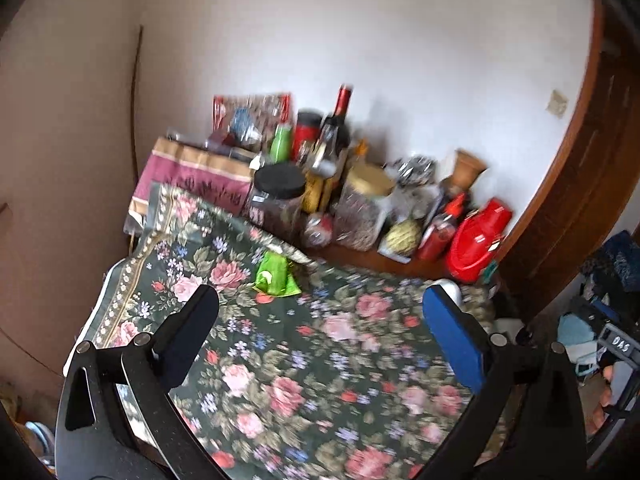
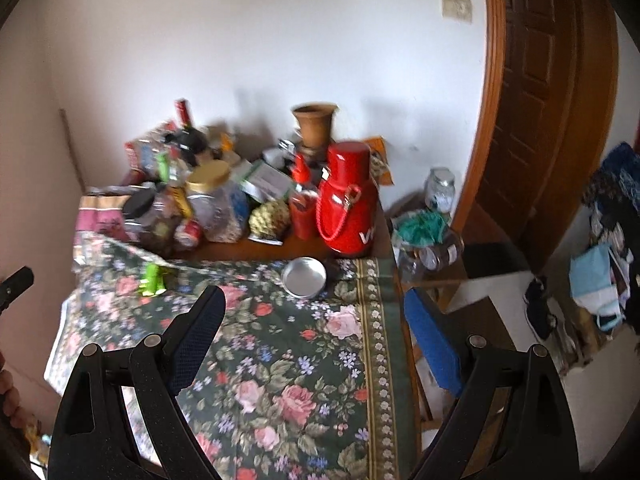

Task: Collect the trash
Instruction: 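Grasp the silver tin lid with the right tool while the left tool grasps the green bag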

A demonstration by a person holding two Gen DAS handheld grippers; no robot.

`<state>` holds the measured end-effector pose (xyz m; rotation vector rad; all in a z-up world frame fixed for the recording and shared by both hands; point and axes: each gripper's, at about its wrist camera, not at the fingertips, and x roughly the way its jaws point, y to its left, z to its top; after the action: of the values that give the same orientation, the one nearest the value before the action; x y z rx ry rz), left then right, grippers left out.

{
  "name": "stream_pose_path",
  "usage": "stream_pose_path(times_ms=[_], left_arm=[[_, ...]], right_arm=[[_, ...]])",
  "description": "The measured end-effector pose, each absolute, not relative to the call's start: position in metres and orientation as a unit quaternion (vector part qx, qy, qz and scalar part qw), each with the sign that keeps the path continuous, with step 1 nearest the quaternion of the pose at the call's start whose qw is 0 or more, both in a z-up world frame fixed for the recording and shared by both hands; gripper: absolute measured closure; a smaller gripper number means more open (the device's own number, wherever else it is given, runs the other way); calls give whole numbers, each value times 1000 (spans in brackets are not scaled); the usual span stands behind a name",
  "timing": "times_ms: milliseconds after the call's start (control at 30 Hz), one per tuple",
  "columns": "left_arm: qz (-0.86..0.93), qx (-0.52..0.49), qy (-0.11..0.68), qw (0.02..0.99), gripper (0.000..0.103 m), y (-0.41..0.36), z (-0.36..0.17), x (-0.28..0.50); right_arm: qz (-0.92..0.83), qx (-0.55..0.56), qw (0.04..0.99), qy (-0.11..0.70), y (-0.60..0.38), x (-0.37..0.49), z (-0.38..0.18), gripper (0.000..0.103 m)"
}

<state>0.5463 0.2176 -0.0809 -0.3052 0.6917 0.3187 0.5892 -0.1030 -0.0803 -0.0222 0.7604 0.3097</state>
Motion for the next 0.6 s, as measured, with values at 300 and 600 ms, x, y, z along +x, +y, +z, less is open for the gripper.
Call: stream_pose_path(times_ms=[300,600], left_arm=[[135,-126,440,879,4,286,-171,642],[140,-159,503,838,24,335,-252,714]], right_arm=[[64,57,883,462,-81,672,-161,21],[28,100,834,542,-74,739,-239,55]])
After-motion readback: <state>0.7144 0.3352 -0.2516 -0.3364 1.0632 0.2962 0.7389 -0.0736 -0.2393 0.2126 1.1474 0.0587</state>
